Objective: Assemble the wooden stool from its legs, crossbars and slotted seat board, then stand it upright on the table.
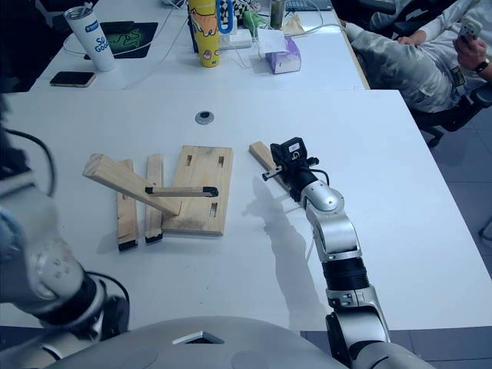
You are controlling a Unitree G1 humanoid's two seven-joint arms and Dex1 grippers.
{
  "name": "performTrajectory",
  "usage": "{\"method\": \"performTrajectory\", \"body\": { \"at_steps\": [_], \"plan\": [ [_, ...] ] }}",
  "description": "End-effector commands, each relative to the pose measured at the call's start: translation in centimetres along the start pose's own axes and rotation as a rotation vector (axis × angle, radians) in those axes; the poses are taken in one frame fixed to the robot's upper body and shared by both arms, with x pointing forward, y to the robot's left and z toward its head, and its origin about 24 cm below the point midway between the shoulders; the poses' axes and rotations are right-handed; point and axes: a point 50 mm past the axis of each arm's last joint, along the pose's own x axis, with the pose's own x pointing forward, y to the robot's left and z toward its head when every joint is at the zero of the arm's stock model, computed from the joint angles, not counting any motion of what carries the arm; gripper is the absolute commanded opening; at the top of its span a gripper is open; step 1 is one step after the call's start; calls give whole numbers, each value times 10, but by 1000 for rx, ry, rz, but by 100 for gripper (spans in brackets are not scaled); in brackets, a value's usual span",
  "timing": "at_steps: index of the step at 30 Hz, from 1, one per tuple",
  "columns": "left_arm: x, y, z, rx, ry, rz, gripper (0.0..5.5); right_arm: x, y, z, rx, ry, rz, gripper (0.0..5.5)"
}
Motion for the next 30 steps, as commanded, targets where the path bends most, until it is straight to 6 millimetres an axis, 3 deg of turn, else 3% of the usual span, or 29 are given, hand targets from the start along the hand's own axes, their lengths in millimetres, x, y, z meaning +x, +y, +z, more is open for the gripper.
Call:
{"method": "performTrajectory", "body": {
  "at_steps": [1,3,4,6,9,14,17,22,30],
  "plan": [
    [-11,73,-60,249,425,247,343,-1,-1,0,6,-8,-34,0],
    [-59,99,-106,238,733,296,343,-3,0,-2,10,-6,-47,0],
    [-79,106,-116,232,800,303,343,-3,0,-3,10,-6,-52,0],
    [-119,92,-137,170,1013,149,343,-3,2,-4,16,-2,-48,0],
    [-155,67,-150,19,1216,-63,343,-5,2,-5,15,1,-59,0],
    [-167,51,-144,-20,1289,-218,343,-6,3,-5,10,2,-59,0],
    [-184,46,-146,-21,1393,-273,343,-5,2,-4,7,0,-61,0],
    [-208,37,-146,-47,1502,-295,343,-3,2,-2,3,-2,-56,0],
    [-222,32,-150,-43,1565,-266,343,-2,2,-1,0,-5,-53,0]
  ]
}}
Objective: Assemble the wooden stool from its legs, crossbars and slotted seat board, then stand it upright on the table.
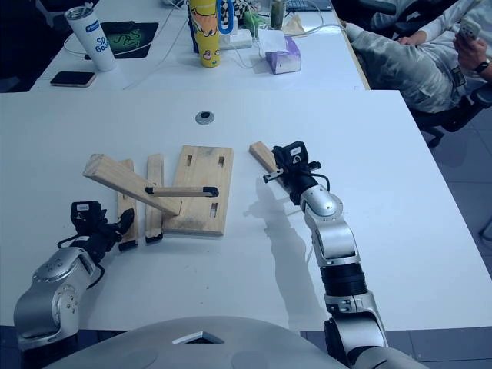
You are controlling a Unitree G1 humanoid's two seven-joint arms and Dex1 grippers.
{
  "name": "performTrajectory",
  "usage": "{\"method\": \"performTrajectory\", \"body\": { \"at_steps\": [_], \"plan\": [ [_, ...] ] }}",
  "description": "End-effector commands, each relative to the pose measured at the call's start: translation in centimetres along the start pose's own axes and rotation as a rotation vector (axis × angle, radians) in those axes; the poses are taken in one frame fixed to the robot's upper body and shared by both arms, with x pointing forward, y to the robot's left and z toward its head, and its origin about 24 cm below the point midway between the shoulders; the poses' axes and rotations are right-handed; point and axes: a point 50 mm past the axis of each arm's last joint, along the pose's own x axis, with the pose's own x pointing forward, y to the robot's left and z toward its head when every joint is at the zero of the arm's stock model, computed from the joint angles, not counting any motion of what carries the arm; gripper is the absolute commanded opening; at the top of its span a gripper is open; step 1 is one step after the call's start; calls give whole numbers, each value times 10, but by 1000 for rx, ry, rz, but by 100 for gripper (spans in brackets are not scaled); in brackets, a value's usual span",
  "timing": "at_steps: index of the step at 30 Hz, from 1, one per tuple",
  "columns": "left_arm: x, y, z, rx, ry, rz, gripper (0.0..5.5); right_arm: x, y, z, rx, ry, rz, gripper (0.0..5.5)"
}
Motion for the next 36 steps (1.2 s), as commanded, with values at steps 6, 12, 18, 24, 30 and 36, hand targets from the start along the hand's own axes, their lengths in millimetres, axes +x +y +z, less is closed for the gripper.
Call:
{"method": "performTrajectory", "body": {
  "at_steps": [6,12,18,24,30,36],
  "plan": [
    [6,-10,-16,-3,86,-8,343,4,0,4,-3,-13,2,0],
    [9,-6,-20,63,114,3,343,5,1,5,1,-17,-4,0],
    [14,0,-20,91,114,15,242,7,1,4,5,-22,-11,0],
    [22,6,-15,97,59,43,206,10,0,6,3,-36,-15,0],
    [28,9,47,200,-306,89,206,19,-10,27,6,-100,-20,0],
    [11,7,131,271,-739,88,206,29,-24,78,77,-235,10,0]
  ]
}}
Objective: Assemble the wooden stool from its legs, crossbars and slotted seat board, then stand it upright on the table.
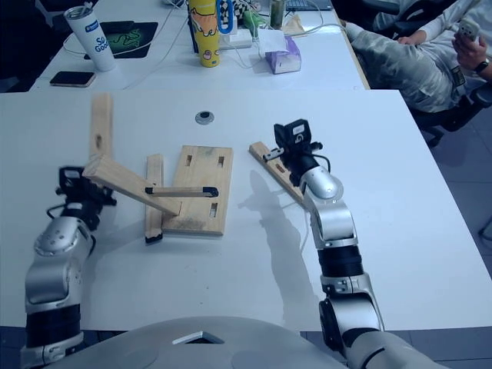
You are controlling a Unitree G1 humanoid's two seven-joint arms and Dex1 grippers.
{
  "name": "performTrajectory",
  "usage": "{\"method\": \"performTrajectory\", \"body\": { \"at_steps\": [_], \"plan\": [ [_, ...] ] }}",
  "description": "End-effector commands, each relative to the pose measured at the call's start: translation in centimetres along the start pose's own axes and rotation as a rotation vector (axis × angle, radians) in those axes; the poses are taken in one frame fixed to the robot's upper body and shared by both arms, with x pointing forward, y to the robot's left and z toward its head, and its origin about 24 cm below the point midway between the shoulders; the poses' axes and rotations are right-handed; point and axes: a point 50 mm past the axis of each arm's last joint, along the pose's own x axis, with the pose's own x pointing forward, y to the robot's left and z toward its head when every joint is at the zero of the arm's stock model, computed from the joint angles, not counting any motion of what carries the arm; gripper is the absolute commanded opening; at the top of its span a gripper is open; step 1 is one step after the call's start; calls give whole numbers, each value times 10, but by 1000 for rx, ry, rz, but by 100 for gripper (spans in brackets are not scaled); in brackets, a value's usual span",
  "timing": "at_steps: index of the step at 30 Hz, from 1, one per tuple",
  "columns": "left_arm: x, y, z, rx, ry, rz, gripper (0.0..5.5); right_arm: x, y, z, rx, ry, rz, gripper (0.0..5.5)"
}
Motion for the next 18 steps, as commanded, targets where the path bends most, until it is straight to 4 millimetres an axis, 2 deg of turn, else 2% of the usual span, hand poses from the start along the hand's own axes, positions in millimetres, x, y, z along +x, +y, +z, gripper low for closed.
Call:
{"method": "performTrajectory", "body": {
  "at_steps": [1,4,5,7,9,14,18],
  "plan": [
    [11,7,72,68,-350,-20,206,13,-6,48,99,-125,59,0],
    [6,-2,113,90,-537,-132,206,16,2,88,260,-211,210,0],
    [4,-6,123,107,-583,-187,206,16,7,101,373,-220,296,0],
    [1,-16,136,154,-644,-297,206,11,19,129,613,-245,499,0],
    [0,-22,143,168,-674,-376,206,6,25,148,791,-249,658,0],
    [-5,-35,156,169,-712,-515,206,-4,33,164,867,-248,790,52],
    [-7,-41,157,174,-699,-607,206,-9,41,172,930,-240,842,120]
  ]
}}
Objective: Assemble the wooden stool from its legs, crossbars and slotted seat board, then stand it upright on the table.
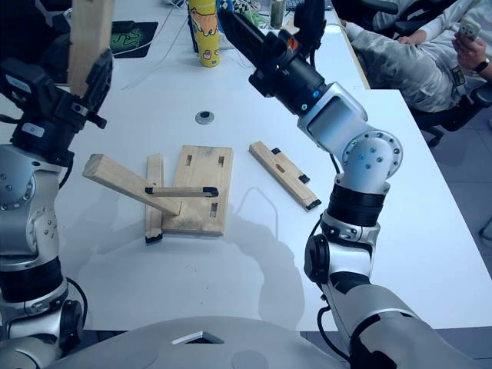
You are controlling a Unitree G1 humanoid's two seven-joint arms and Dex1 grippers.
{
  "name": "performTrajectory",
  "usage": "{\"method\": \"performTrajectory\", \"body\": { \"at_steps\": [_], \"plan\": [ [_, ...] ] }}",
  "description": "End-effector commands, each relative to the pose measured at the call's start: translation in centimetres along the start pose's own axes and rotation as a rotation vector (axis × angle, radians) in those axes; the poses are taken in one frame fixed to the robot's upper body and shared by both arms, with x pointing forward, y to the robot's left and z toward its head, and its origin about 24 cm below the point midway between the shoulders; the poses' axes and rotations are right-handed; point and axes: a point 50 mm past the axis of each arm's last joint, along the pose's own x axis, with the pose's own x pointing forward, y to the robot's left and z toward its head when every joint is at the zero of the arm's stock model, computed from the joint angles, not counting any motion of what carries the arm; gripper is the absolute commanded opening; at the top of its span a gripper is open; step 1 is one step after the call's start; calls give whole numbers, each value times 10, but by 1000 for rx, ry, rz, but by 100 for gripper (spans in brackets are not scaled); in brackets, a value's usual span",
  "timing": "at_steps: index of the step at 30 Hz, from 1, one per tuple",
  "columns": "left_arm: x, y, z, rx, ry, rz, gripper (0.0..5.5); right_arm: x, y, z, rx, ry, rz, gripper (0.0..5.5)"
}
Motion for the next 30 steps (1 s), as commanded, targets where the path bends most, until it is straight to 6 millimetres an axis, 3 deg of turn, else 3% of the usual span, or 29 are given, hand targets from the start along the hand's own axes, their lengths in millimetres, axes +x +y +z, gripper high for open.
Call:
{"method": "performTrajectory", "body": {
  "at_steps": [1,15,30],
  "plan": [
    [8,-6,16,23,-46,-129,206,9,28,5,39,11,105,132],
    [13,-16,21,73,-46,-249,206,11,29,5,98,-16,50,348],
    [6,-22,10,127,25,-316,206,12,23,27,29,-95,4,350]
  ]
}}
